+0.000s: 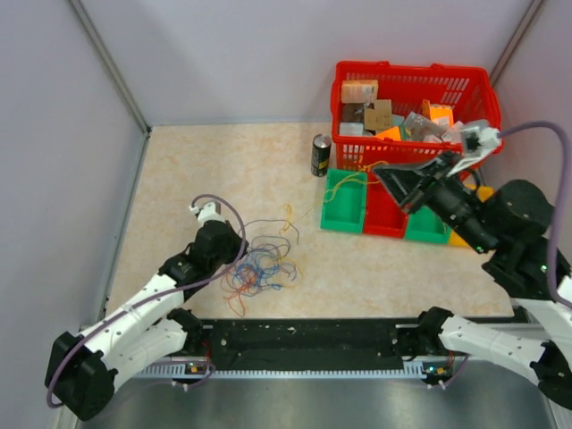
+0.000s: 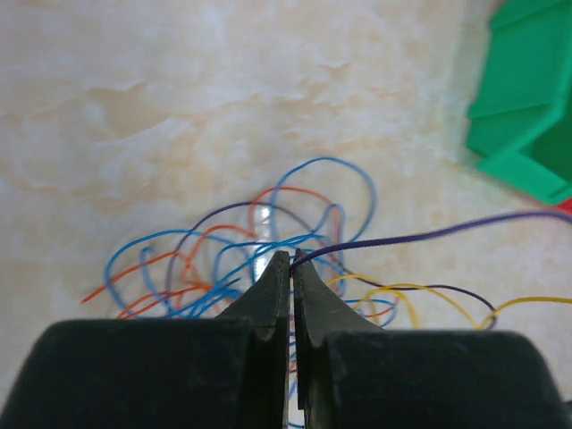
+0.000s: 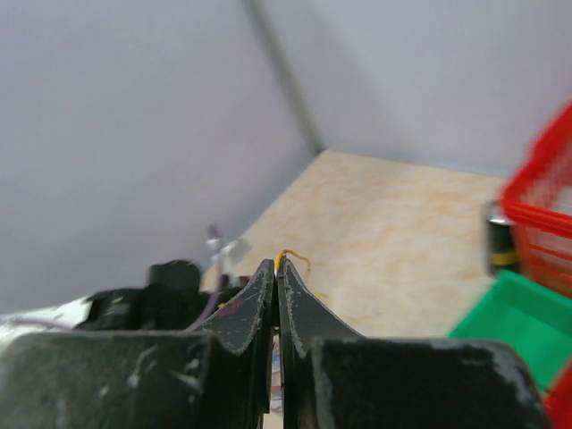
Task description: Untangle the cables
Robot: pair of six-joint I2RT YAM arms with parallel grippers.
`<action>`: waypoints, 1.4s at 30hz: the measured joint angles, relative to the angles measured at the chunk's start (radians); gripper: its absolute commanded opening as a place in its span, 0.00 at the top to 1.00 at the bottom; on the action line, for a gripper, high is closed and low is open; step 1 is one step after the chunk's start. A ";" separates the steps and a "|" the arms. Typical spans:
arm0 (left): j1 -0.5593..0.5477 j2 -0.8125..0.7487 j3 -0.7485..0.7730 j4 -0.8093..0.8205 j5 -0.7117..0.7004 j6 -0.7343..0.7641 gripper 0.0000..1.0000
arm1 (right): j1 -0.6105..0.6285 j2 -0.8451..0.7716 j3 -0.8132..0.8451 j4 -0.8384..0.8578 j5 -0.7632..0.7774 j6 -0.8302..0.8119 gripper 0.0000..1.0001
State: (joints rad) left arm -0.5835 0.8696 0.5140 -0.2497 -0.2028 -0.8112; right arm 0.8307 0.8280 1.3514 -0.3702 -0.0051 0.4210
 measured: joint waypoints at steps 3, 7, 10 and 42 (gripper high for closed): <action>0.034 -0.047 -0.044 -0.072 -0.050 -0.021 1.00 | 0.000 -0.070 0.019 -0.089 0.235 -0.080 1.00; 0.093 -0.097 -0.093 -0.148 -0.094 -0.049 1.00 | 0.000 -0.154 0.018 -0.153 0.408 -0.152 1.00; 0.119 -0.120 -0.105 -0.205 -0.134 -0.079 1.00 | 0.000 -0.194 0.009 -0.174 0.489 -0.191 1.00; 0.146 -0.230 0.072 0.044 0.446 0.272 0.20 | 0.000 -0.267 -0.159 -0.088 0.376 -0.201 1.00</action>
State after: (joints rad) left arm -0.4370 0.6395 0.5861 -0.2058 0.2436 -0.5396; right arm 0.8310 0.5613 1.1919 -0.4580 0.3706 0.2203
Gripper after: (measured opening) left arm 0.795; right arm 0.006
